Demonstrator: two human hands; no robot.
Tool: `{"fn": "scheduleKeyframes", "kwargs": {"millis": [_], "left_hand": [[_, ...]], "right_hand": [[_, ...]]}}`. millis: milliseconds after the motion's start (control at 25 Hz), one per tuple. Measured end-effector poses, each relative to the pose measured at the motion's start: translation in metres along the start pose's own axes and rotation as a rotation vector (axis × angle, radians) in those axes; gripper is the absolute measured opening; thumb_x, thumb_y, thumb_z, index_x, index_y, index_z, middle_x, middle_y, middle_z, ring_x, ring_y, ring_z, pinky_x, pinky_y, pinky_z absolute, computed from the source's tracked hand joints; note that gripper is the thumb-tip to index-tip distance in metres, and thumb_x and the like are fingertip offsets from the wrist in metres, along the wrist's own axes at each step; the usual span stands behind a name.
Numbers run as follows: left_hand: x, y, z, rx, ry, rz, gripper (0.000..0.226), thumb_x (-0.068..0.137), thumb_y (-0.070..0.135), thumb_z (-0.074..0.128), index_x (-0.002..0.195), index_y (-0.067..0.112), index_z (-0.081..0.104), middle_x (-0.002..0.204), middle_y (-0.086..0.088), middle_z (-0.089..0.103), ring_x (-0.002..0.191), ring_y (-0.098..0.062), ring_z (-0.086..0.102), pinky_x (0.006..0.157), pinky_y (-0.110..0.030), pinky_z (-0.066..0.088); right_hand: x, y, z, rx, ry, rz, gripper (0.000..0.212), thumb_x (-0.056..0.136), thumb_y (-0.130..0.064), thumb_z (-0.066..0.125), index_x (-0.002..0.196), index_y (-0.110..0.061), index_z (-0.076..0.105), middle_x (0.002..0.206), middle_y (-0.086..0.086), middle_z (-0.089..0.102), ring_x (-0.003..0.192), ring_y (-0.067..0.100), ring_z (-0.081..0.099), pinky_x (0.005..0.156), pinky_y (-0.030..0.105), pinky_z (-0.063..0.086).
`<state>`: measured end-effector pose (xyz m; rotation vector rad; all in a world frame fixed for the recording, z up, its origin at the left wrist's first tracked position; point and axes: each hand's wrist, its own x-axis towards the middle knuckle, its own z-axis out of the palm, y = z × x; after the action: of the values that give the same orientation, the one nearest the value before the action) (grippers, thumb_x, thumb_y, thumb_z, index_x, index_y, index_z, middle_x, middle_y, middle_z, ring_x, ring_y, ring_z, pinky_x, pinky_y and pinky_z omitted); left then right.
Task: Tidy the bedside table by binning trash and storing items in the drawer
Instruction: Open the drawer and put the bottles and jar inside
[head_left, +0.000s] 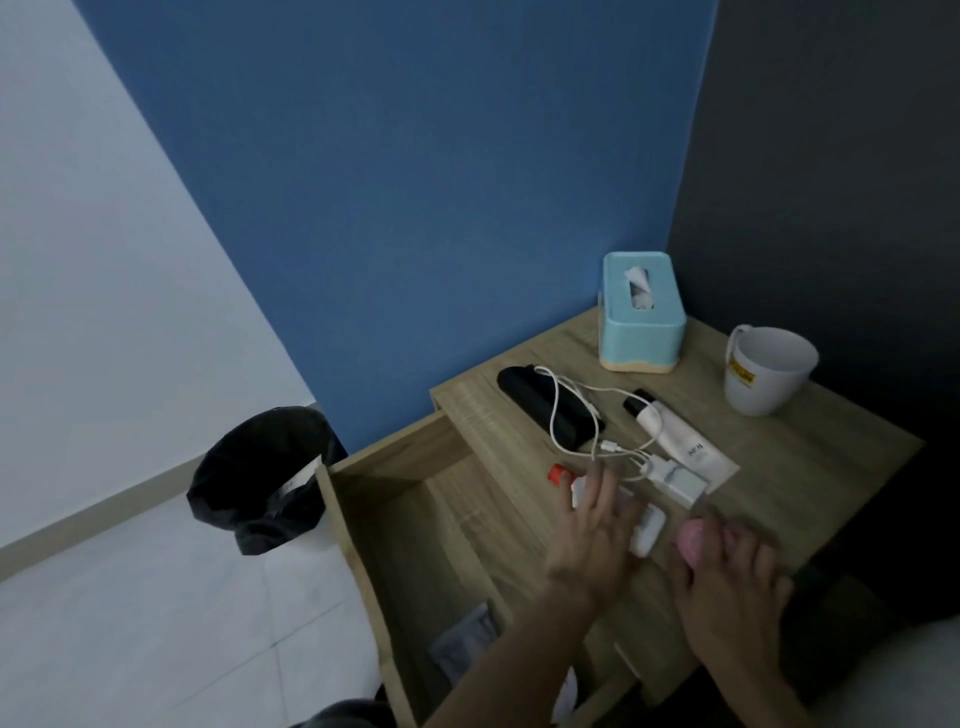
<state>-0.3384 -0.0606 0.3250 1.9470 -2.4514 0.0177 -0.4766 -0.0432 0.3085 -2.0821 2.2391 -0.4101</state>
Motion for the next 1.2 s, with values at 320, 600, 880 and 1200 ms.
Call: {"fn": "scheduleKeyframes", "kwargs": {"millis": [320,600,880,1200], "left_hand": [[-0.023,-0.022,-0.002,-0.176,0.055,0.149,0.045,0.075,0.036,0.060,0.113,0.014,0.054,0.112,-0.012,0.061,0.106,-0.032,0.054,0.095,-0.057,0.038],[-0.075,-0.087,0.011,-0.894,0.289,-0.670,0.034,0.086,0.027,0.058,0.116,0.018,0.044,0.115,-0.007,0.059,0.102,-0.023,0.058,0.085,-0.040,0.051],[-0.081,-0.144,0.052,-1.192,-0.077,-1.331,0.050,0.094,0.030,0.050,0.137,0.011,0.031,0.133,-0.012,0.051,0.119,-0.026,0.054,0.089,-0.034,0.047],[-0.082,-0.157,0.089,-1.330,-0.032,-1.403,0.049,0.098,0.041,0.036,0.137,0.012,0.035,0.137,-0.012,0.048,0.125,-0.029,0.048,0.101,-0.035,0.041]], "right_hand": [[-0.013,-0.013,0.006,0.038,-0.029,-0.088,0.060,0.071,-0.036,0.052,0.116,0.003,0.054,0.096,0.031,0.055,0.083,0.036,0.046,0.069,0.044,0.042],[-0.053,-0.094,0.033,0.313,-0.086,-0.559,0.047,0.066,-0.031,0.065,0.104,-0.004,0.059,0.097,0.019,0.059,0.084,0.029,0.047,0.072,0.038,0.042],[-0.041,-0.164,0.120,0.192,-0.583,-0.486,0.046,0.083,-0.027,0.058,0.126,-0.013,0.045,0.134,0.012,0.044,0.122,0.029,0.039,0.097,0.034,0.034],[-0.030,-0.187,0.172,-0.039,-0.538,-0.765,0.047,0.037,-0.018,0.083,0.081,-0.008,0.072,0.068,0.010,0.069,0.056,0.027,0.065,0.053,0.035,0.056]]}}
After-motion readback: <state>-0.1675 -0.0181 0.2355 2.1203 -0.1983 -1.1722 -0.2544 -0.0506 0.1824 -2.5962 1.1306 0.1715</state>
